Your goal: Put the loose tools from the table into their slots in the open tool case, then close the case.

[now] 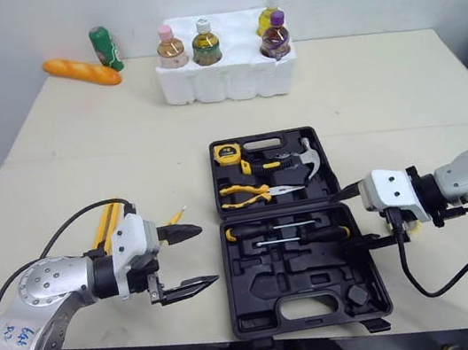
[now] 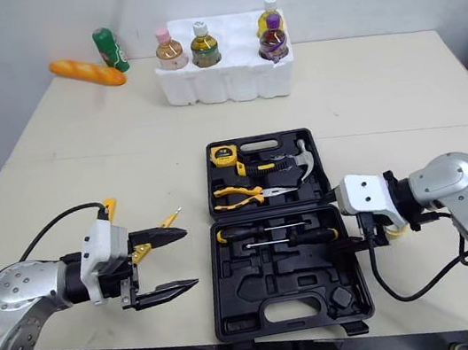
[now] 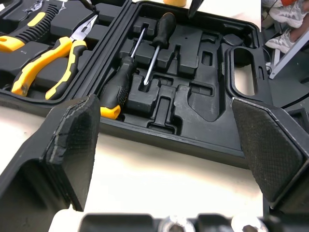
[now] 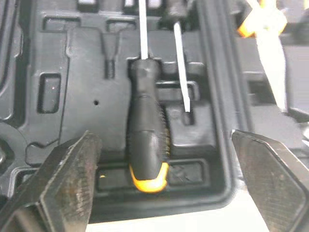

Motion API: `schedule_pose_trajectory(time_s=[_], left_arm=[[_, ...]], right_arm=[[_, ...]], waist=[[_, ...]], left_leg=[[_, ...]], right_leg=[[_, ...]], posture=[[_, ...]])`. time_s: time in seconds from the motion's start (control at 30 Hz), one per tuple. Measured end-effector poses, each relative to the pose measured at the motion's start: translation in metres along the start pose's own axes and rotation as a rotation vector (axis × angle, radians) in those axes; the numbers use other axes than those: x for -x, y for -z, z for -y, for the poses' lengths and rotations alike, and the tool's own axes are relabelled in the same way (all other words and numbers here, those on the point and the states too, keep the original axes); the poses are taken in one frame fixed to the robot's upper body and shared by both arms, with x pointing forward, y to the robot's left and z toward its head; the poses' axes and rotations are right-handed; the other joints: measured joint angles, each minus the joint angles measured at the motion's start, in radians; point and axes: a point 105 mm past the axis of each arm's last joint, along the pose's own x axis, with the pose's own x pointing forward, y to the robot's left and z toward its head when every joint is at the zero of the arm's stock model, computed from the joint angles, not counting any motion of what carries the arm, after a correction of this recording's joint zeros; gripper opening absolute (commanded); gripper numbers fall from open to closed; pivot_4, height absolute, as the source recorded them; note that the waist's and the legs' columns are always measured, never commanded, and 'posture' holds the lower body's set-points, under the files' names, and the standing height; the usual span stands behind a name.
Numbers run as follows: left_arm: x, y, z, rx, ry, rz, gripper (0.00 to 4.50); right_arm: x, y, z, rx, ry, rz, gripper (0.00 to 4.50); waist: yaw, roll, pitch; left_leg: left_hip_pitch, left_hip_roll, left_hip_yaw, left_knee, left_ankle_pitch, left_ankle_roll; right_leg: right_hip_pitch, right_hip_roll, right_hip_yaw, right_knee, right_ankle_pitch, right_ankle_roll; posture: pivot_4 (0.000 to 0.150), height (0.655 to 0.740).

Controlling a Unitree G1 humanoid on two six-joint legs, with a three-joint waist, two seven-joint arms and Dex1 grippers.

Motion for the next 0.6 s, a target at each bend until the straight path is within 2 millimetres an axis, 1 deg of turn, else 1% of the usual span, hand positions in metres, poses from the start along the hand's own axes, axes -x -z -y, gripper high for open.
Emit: schedule_pose_trajectory(time_s=[0.07, 0.17, 0.2, 0.23, 0.27, 0.3, 0.37, 0.4, 0.43, 0.5, 0.53, 0.6], left_arm=[[0.0, 0.0, 0.0, 0.0, 0.0, 0.0, 4.5], [0.0, 0.0, 0.0, -0.001, 0.001, 0.0, 4.5], [-0.001, -0.001, 0.0, -0.004, 0.002, 0.001, 4.5], [-0.001, -0.001, -0.001, -0.006, 0.002, 0.001, 4.5], [-0.001, -0.001, -0.001, -0.006, 0.002, 0.0, 4.5], [-0.001, -0.001, -0.001, -0.006, 0.003, -0.001, 4.5], [-0.003, -0.003, -0.003, -0.016, 0.004, 0.005, 4.5], [-0.004, -0.004, -0.004, -0.023, 0.004, 0.009, 4.5], [-0.004, -0.006, -0.004, -0.029, 0.006, 0.013, 4.5], [-0.005, -0.005, -0.003, -0.034, 0.011, 0.011, 4.5], [-0.006, -0.005, -0.003, -0.032, 0.013, 0.008, 4.5], [-0.006, -0.004, -0.003, -0.031, 0.016, 0.006, 4.5]], right_arm=[[-0.001, -0.006, 0.001, -0.014, 0.011, 0.058, 4.46], [-0.005, -0.017, 0.004, -0.088, 0.039, 0.195, 4.46], [-0.007, -0.021, 0.004, -0.118, 0.045, 0.245, 4.23], [-0.008, -0.023, 0.003, -0.139, 0.051, 0.284, 3.96], [-0.011, -0.025, 0.002, -0.162, 0.055, 0.322, 3.56], [-0.012, -0.025, 0.002, -0.171, 0.055, 0.339, 3.33], [-0.023, -0.027, -0.001, -0.195, 0.067, 0.397, 2.13], [-0.03, -0.028, -0.003, -0.197, 0.069, 0.421, 1.73], [-0.039, -0.028, -0.007, -0.2, 0.058, 0.432, 1.22], [-0.052, -0.022, -0.015, -0.2, 0.035, 0.418, 0.22], [-0.055, -0.016, -0.018, -0.205, 0.032, 0.398, 0.04], [-0.056, -0.009, -0.018, -0.207, 0.043, 0.381, 0.04]], waist=[[-0.002, -0.001, 0.0], [-0.002, -0.001, 0.0], [-0.001, -0.001, 0.0], [0.0, -0.001, 0.0], [0.001, -0.001, 0.0], [0.001, -0.001, 0.0], [0.002, -0.002, 0.0], [0.001, -0.002, 0.001], [0.0, -0.002, 0.001], [0.0, -0.002, 0.001], [0.001, -0.002, 0.001], [0.002, -0.002, 0.001]], left_leg=[[0.001, 0.001, 0.001, 0.0, 0.0, 0.0], [0.001, 0.002, 0.002, 0.0, 0.0, -0.001], [0.001, 0.002, 0.002, 0.0, 0.0, -0.001], [0.001, 0.002, 0.002, 0.0, 0.0, -0.001], [0.001, 0.002, 0.002, 0.0, -0.001, -0.001], [0.001, 0.002, 0.002, 0.0, -0.001, -0.001], [0.001, 0.002, 0.002, 0.0, -0.001, -0.001], [0.001, 0.002, 0.002, 0.0, -0.001, -0.001], [0.001, 0.002, 0.003, 0.0, -0.001, -0.001], [0.001, 0.002, 0.004, 0.0, -0.001, -0.001], [0.001, 0.002, 0.004, 0.0, -0.001, -0.001], [0.0, 0.002, 0.005, 0.0, -0.001, -0.001]], right_leg=[[0.0, 0.001, 0.001, 0.0, 0.0, 0.0], [0.0, 0.002, 0.002, 0.001, 0.0, 0.0], [0.0, 0.002, 0.003, 0.001, 0.0, 0.0], [-0.001, 0.002, 0.003, 0.0, 0.0, 0.0], [-0.001, 0.002, 0.003, 0.0, 0.0, 0.0], [-0.001, 0.002, 0.003, 0.0, 0.0, 0.0], [-0.001, 0.002, 0.003, 0.0, 0.0, 0.0], [-0.001, 0.002, 0.003, 0.0, 0.0, 0.0], [-0.001, 0.002, 0.004, 0.001, 0.0, 0.0], [-0.002, 0.002, 0.004, 0.001, 0.0, 0.0], [-0.002, 0.002, 0.005, 0.0, 0.0, 0.001], [-0.002, 0.002, 0.005, 0.0, 0.0, 0.001]], posture=[[0.15, 0.74], [0.15, 0.74], [0.15, 0.74], [0.15, 0.74], [0.15, 0.74], [0.15, 0.74], [0.15, 0.74], [0.15, 0.74], [0.15, 0.74], [0.15, 0.74], [0.15, 0.74], [0.15, 0.74]])
